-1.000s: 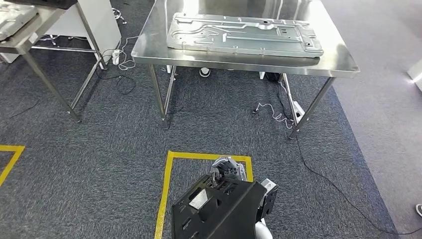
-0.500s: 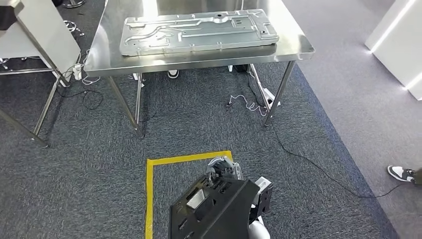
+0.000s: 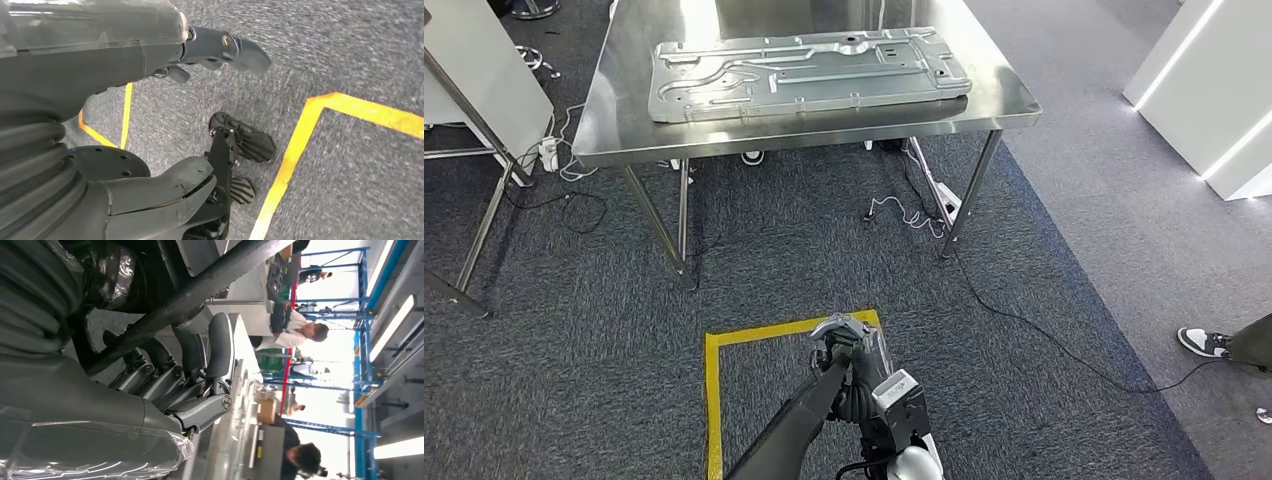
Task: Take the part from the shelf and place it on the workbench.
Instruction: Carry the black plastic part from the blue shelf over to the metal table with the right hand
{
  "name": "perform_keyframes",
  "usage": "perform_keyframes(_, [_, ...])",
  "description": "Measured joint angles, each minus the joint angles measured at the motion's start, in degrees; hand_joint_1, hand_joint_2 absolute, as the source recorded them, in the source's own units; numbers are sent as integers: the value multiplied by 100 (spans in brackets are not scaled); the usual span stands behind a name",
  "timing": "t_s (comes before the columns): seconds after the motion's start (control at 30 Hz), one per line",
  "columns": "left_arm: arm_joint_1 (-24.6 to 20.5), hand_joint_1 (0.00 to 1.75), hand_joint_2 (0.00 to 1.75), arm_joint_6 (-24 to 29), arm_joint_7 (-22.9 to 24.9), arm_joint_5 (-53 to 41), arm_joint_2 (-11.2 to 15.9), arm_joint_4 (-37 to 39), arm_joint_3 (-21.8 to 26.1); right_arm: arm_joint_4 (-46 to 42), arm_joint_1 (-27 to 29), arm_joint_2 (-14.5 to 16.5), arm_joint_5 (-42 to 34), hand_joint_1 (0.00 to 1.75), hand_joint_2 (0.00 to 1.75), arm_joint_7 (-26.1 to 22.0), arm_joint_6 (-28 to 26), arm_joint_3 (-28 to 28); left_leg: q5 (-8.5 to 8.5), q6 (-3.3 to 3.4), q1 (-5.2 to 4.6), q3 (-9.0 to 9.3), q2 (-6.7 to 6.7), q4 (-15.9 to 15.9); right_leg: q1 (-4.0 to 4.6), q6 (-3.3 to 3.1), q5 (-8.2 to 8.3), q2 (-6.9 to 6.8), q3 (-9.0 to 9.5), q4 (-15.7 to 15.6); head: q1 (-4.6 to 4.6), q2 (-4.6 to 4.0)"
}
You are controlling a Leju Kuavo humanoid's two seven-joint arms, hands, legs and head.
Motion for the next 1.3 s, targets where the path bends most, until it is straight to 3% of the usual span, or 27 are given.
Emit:
perform_keyframes(0.07, [10, 0, 175, -4, 24, 1, 0, 0, -37, 9, -66, -17, 87, 175, 175, 52, -91, 88, -66, 7, -1, 54, 10, 0, -28, 34, -153, -25, -426, 589, 1, 0])
perform_keyframes(0.1, [17, 0, 175, -5, 36, 2, -1, 0, -63, 16, -96, -29, 127, 175, 175, 76, -126, 136, -108, 2, -1, 100, 12, 0, -37, 39, -87, -32, -533, 648, 0, 0])
perform_keyframes(0.13, [20, 0, 175, -5, 48, 2, -4, 0, -89, 22, -128, -39, 165, 175, 175, 97, -154, 183, -156, -6, 0, 162, 12, 0, -44, 34, 84, -38, -534, 505, 1, 0])
perform_keyframes(0.2, [21, 0, 175, -5, 62, 3, -10, 1, -123, 31, -194, -52, 209, 175, 175, 130, -189, 262, -271, -33, 2, 316, 17, -12, -40, -7, 574, -59, -298, -198, 0, 0])
perform_keyframes(0.23, [18, 0, 175, -5, 66, 4, -13, 1, -131, 38, -222, -55, 219, 175, 175, 137, -199, 293, -322, -57, 1, 385, 20, -27, -16, -37, 667, -79, -194, -499, -1, 0])
perform_keyframes(0.33, [3, 0, 175, -5, 85, 9, -18, 1, -153, 76, -288, -67, 244, 175, 175, 164, -212, 398, -372, -177, -13, 532, 50, -68, 42, -163, 594, -108, -44, -834, 3, 0])
perform_keyframes(0.4, [1, 0, 175, -4, 103, 14, -22, 1, -177, 117, -322, -79, 276, 175, 175, 200, -236, 473, -287, -254, -11, 532, 56, 154, 12, -249, 618, -84, 156, -938, 4, 0])
perform_keyframes(0.43, [-4, 0, 175, -4, 105, 16, -23, 1, -190, 146, -347, -86, 291, 175, 175, 214, -250, 506, -227, -279, -6, 411, 48, 404, 2, -286, 585, -79, 270, -973, -2, 0])
perform_keyframes(0.5, [-15, 0, 175, -3, 108, 17, -25, 2, -217, 202, -387, -95, 305, 175, 175, 225, -268, 565, -283, -294, 2, -43, 32, 1066, 6, -344, 477, -68, 461, -1019, -12, 0])
perform_keyframes(0.57, [6, 0, 175, -1, 112, 17, -27, 2, -232, 248, -405, -99, 307, 175, 175, 226, -274, 599, -650, -301, 1, -537, 29, 1493, 18, -369, 336, -28, 612, -1029, -15, 0])
perform_keyframes(0.6, [26, 0, 175, -1, 115, 18, -28, 2, -234, 270, -407, -102, 309, 175, 175, 226, -281, 606, -843, -298, 0, -707, 28, 1520, 21, -368, 256, 1, 705, -1030, -15, 0])
perform_keyframes(0.63, [44, 0, 175, -1, 119, 19, -29, 2, -235, 291, -409, -105, 313, 175, 175, 226, -291, 614, -933, -287, -1, -813, 28, 1412, 26, -363, 169, 26, 811, -1030, -14, 0])
perform_keyframes(0.67, [59, 0, 175, 0, 121, 21, -27, 2, -237, 313, -411, -110, 318, 175, 175, 228, -304, 623, -854, -266, -2, -866, 27, 1183, 31, -352, 71, 45, 930, -1030, -15, 0])
perform_keyframes(0.77, [108, 0, 175, -1, 139, 35, -1, 2, -250, 394, -424, -139, 347, 175, 175, 247, -371, 677, 294, -200, -46, -877, 15, 387, 45, -284, -237, 83, 1204, -1018, -13, 0])
perform_keyframes(0.8, [118, 0, 175, -2, 151, 40, 7, 2, -257, 415, -433, -148, 377, 175, 175, 259, -409, 696, 554, -182, -69, -855, 10, 277, 44, -244, -306, 95, 1269, -1031, -13, 0])
perform_keyframes(0.83, [112, 0, 175, -4, 162, 42, 11, 2, -265, 428, -457, -151, 424, 175, 175, 281, -455, 715, 593, -164, -90, -813, 4, 244, 41, -202, -308, 104, 1307, -1006, -12, 0])
perform_keyframes(0.9, [73, 0, 175, -13, 187, 41, 10, 1, -287, 432, -532, -148, 554, 175, 175, 342, -558, 754, 495, -102, -75, -659, -8, 157, 34, -133, -66, 89, 1141, -648, -13, 1])
perform_keyframes(0.97, [42, 0, 175, -23, 204, 41, 14, 0, -319, 445, -608, -146, 653, 175, 175, 408, -629, 799, 391, -56, -35, -416, -17, 13, 25, -68, 264, 37, 611, 132, -12, 1])
perform_keyframes(1.0, [39, 0, 175, -27, 209, 41, 18, 0, -337, 458, -626, -147, 681, 175, 175, 428, -647, 815, 319, -43, -23, -270, -17, -57, 9, -36, 265, 8, 304, 480, -11, 1])
perform_keyframes(1.03, [37, 0, 175, -26, 212, 41, 21, 0, -352, 473, -636, -148, 697, 175, 175, 443, -658, 825, 238, -38, -11, -117, -24, -112, -10, -14, 93, -9, 43, 684, -11, 1])
perform_keyframes(1.07, [38, 0, 175, -26, 217, 41, 21, 0, -366, 490, -642, -148, 705, 175, 175, 448, -663, 833, 148, -42, -1, 41, -35, -155, -30, 4, -192, -20, -174, 765, -11, 1])
perform_keyframes(1.13, [51, 0, 175, -25, 225, 41, 16, 1, -385, 511, -651, -148, 712, 175, 175, 447, -669, 840, -63, -68, 30, 365, -68, -204, -53, 35, -688, -37, -449, 584, -10, 1])
perform_keyframes(1.17, [57, 0, 175, -28, 229, 40, 12, 1, -393, 522, -654, -149, 720, 175, 175, 449, -675, 841, -185, -89, 48, 530, -83, -214, -57, 42, -679, -45, -518, 335, -10, 1])
perform_keyframes(1.2, [65, 0, 175, -33, 234, 37, 6, 2, -401, 533, -656, -152, 748, 175, 175, 462, -694, 842, -311, -112, 64, 678, -93, -222, -58, 34, -375, -57, -554, -4, -9, 0])
perform_keyframes(1.27, [67, 0, 175, -51, 263, 18, -4, 3, -420, 575, -704, -171, 924, 175, 175, 592, -800, 854, -558, -175, 67, 933, -104, -233, -32, -15, 739, -89, -580, -636, -13, 0])
perform_keyframes(1.3, [62, 0, 175, -61, 295, -3, -6, 4, -439, 603, -777, -181, 1075, 175, 175, 714, -881, 867, -649, -217, 59, 1033, -99, -278, -14, -56, 1143, -90, -573, -791, -15, 0])
